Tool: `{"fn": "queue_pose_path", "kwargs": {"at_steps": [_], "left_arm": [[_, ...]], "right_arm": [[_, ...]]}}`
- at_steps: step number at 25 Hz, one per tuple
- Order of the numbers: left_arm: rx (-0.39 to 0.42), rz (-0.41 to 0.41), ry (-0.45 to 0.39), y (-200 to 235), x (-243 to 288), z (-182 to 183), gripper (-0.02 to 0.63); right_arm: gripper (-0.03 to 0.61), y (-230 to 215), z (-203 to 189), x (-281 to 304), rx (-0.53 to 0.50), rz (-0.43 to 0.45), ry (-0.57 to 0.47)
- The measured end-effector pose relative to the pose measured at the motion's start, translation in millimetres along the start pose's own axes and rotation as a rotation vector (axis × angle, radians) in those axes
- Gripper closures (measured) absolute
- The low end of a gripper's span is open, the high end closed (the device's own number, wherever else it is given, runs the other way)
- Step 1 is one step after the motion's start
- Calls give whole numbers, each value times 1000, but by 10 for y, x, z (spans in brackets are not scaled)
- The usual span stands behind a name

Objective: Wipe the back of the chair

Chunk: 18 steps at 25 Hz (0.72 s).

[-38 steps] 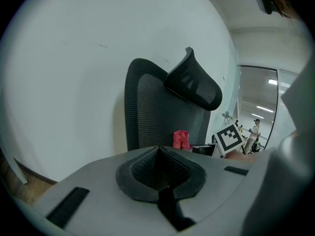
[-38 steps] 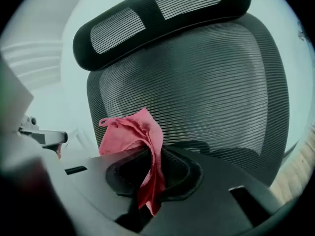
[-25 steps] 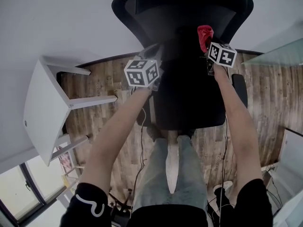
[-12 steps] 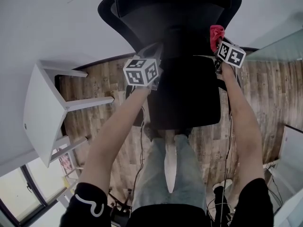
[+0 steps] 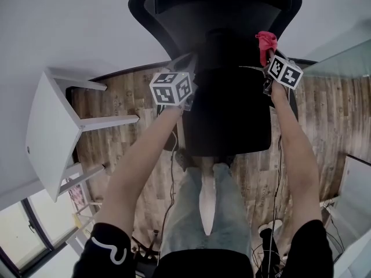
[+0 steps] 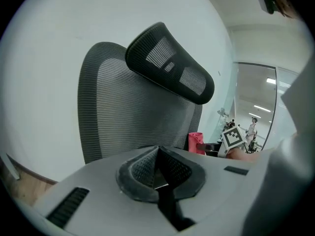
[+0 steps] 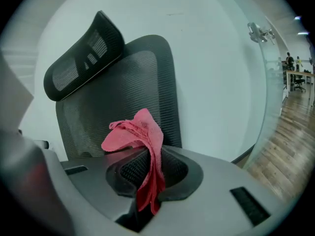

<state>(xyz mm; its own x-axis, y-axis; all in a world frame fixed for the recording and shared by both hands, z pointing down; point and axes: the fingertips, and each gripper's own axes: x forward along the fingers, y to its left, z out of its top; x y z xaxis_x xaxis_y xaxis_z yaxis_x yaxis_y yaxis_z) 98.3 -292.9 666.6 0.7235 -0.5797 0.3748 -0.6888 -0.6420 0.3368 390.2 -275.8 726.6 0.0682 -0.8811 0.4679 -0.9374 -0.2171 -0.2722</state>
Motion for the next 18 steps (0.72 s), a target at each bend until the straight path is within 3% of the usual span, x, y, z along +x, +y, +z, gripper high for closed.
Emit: {"fn": "queue_pose_path", "kwargs": {"at_steps": [11,18], "left_arm": [[-30,58,-24,665,-613,-80,590],[-45,83,-39,1167,-998,-260,589]], "right_arm": [[511,1525,-444,102,-52,214,35],[511,2451,-790,347,-58,303,49]]}}
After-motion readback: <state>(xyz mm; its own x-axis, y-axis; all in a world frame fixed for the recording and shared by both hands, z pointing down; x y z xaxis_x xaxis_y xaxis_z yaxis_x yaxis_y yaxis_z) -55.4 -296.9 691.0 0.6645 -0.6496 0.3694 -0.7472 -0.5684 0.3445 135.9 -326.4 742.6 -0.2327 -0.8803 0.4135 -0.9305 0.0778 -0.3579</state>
